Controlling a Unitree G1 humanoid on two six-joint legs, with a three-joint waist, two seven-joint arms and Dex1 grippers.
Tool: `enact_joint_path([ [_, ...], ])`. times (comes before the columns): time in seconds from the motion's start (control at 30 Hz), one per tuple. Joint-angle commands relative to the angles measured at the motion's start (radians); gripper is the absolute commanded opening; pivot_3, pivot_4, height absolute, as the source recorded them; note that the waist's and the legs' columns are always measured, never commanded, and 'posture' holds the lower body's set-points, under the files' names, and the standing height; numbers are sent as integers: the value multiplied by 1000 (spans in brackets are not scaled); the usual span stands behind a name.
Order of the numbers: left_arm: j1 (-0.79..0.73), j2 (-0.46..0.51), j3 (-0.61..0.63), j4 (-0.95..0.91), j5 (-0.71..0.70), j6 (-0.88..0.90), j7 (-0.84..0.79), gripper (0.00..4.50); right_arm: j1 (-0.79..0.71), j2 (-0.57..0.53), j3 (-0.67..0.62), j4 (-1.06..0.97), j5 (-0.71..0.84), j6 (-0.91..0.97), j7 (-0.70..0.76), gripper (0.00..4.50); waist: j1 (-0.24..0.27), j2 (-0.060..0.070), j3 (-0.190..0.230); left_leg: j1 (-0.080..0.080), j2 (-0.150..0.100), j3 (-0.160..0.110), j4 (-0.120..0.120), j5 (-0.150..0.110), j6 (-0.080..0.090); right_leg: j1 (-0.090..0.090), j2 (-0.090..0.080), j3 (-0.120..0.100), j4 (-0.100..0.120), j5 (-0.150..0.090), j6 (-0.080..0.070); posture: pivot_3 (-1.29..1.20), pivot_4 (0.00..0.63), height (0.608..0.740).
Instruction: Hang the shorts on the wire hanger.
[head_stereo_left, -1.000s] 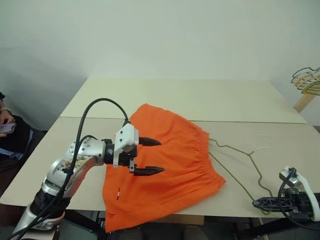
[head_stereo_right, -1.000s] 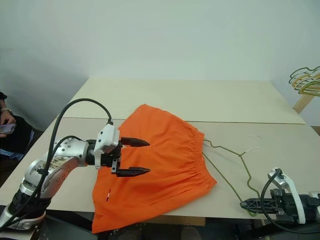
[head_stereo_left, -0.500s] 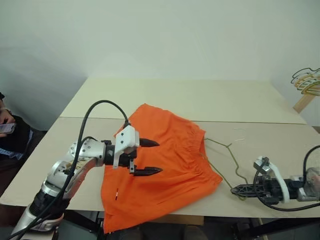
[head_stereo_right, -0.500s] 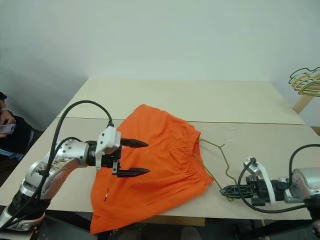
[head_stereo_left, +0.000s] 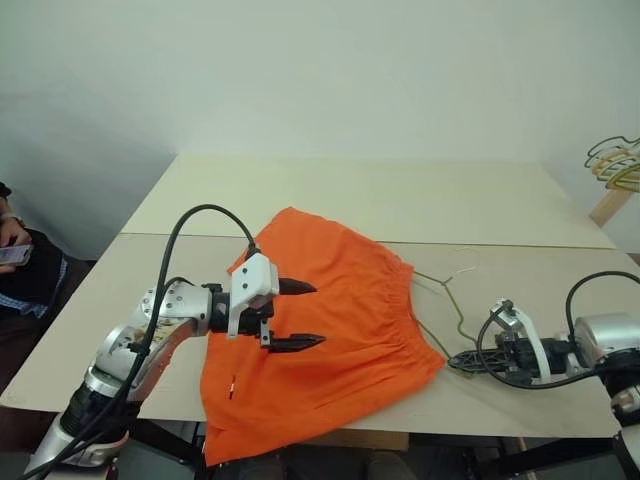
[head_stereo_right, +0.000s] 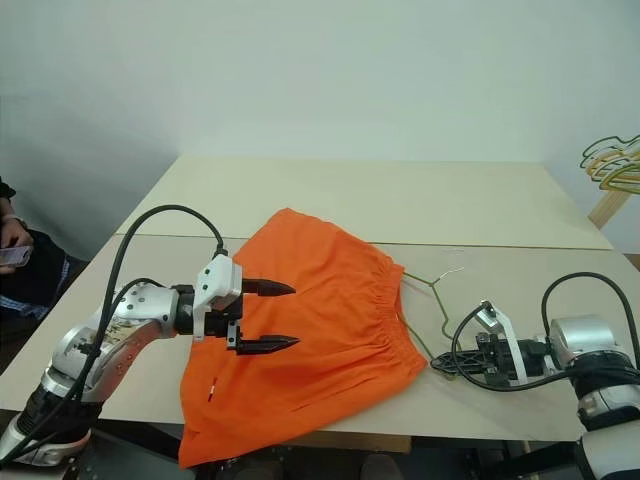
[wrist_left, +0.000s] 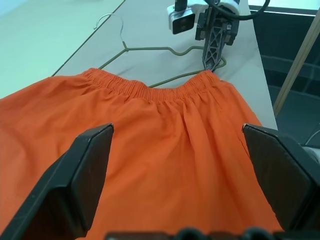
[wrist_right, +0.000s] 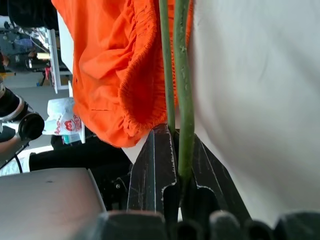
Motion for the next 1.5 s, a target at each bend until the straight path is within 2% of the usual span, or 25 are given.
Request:
enact_joint_path([
  [0.03,-6,-4,12,-8,8,-28,6,4487,-51,37,-77,50,-6,-38,-21,0,-3,-1,-1,0,0,0,0,0,0,0,0,0,0,0,0,-40,0,740],
  [0.2,-11,-15,6,4,17,-40,9,4487,-43,51,-142,18,-20,-106,-62,0,-7,-1,-1,0,0,0,0,0,0,0,0,0,1,0,0,-46,0,740],
  [0.4,-41,-59,28,60,52,-120,41,4487,117,74,-288,-284,-46,-398,-207,0,3,0,-1,-1,0,-1,0,0,-1,-1,-1,0,2,0,0,-50,0,740],
  [0.53,-198,-115,77,217,116,-196,132,4487,183,80,-318,-468,-80,-538,-264,0,15,0,-1,-1,-1,-1,1,0,0,-1,-1,0,1,0,1,-59,0,740],
  [0.63,-333,-130,91,371,152,-294,121,4487,187,88,-324,-543,-109,-601,-311,0,18,0,-2,-1,-2,-1,0,0,-1,-1,-1,0,1,0,1,-49,0,740],
  [0.8,-577,-152,38,684,221,-480,-15,4487,166,82,-308,-617,-133,-642,-332,0,18,-1,-2,-1,-4,-1,0,3,-6,-1,-1,-1,2,0,1,-44,0,740],
  [0.93,-748,-147,-17,924,259,-609,-242,4487,169,69,-269,-654,-191,-687,-338,0,19,-1,-1,-4,-5,-1,1,3,-6,-1,-2,-2,1,1,2,-42,0,740],
  [1.13,-939,-157,-76,1234,352,-751,-457,4487,152,77,-234,-695,-246,-684,-377,0,13,-2,-1,-5,-5,0,1,3,-5,-1,-1,-2,-1,0,3,-59,0,740],
  [1.27,-1003,-189,-112,1359,366,-759,-573,4487,151,92,-212,-716,-288,-714,-415,0,8,-2,-1,-5,-4,-1,1,0,1,-1,-1,-3,0,0,3,-60,0,740],
  [1.5,-1040,-249,-178,1491,460,-842,-576,4487,165,83,-163,-751,-356,-747,-426,0,2,-3,0,-7,-5,-2,2,-1,1,-3,-1,-2,2,0,3,-67,0,740],
])
